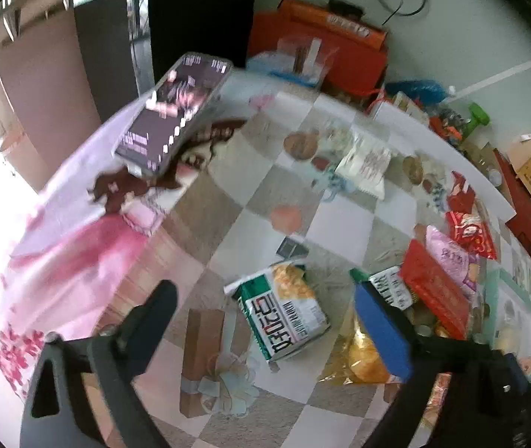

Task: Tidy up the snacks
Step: 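Move both open grippers back to the snack heap, then grasp the cream bread bag with the right gripper while the left grasps the green-white snack bag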

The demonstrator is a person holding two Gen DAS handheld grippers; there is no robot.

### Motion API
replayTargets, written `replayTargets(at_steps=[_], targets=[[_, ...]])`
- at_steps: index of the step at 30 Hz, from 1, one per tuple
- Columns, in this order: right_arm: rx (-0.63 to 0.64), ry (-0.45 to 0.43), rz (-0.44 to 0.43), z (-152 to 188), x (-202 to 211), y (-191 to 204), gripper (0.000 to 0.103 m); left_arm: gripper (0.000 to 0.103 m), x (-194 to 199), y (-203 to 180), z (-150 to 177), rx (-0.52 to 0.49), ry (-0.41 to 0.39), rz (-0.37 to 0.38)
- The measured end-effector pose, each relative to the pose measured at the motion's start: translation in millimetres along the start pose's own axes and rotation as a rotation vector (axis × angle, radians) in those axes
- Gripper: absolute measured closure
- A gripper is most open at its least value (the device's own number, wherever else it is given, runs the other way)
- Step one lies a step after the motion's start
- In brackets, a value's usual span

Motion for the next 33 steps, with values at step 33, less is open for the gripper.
replayTargets(at_steps=[33], targets=[[0.161, 0.194, 0.139, 35, -52, 18, 0.049, 0.051, -59, -48, 22, -0.175, 0.122, -0.041]])
Point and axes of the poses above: each gripper's, at about its wrist camera, not at the fingertips, and x roughly against the way its jaws point, y to its left, z to its underside, the point moved 3 cm from there along -x, roughly the way its jaws point, and after that the axes turned 9 degrees about x, right-handed, at the moved point
